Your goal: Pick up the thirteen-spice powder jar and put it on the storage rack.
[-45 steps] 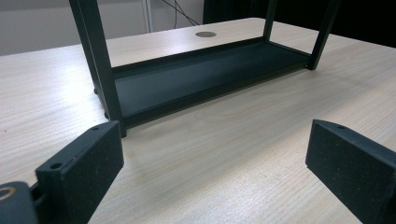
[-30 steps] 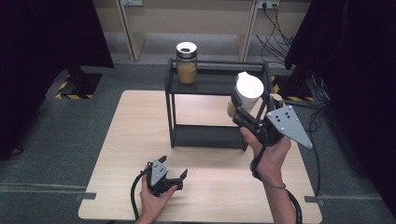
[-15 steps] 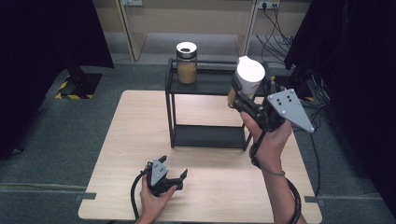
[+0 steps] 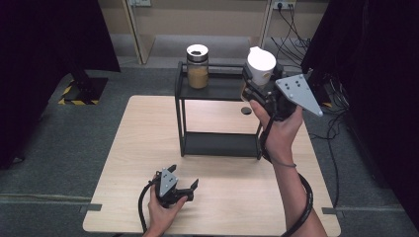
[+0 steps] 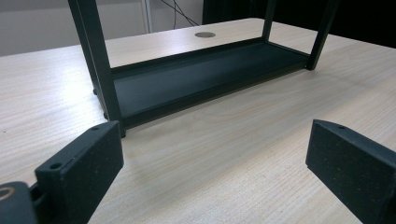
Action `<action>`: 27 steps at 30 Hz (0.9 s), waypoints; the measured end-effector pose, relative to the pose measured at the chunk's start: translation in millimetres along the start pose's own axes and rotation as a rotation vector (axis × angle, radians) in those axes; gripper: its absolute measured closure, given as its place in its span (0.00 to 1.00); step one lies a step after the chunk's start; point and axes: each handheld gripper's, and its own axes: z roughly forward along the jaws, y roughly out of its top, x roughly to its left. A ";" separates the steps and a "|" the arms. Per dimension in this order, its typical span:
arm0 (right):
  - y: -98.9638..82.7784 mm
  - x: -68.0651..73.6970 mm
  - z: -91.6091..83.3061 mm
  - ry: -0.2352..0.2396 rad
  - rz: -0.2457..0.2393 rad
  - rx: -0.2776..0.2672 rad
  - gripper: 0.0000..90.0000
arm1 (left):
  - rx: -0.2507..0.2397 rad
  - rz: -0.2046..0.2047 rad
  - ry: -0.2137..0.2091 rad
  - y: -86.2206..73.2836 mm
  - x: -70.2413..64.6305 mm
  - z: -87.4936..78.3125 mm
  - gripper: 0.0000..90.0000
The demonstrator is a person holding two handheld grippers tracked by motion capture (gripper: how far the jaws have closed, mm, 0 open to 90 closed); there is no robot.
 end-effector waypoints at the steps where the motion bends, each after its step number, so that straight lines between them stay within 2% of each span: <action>1: 0.2 -0.2 2.8 -0.004 -0.001 0.008 0.34 | 0.000 0.000 0.000 0.0 0.0 0.1 0.04; 7: 0.1 -1.0 18.6 -0.026 -0.021 0.036 0.34 | 0.003 0.005 -0.003 0.4 0.1 0.3 0.04; 13: 1.9 -1.9 33.1 -0.039 -0.018 0.061 0.34 | 0.002 0.008 -0.004 0.4 0.1 0.1 0.04; 27: -0.8 -2.1 50.9 -0.045 -0.012 0.110 0.34 | 0.002 0.011 -0.005 0.3 0.0 0.1 0.04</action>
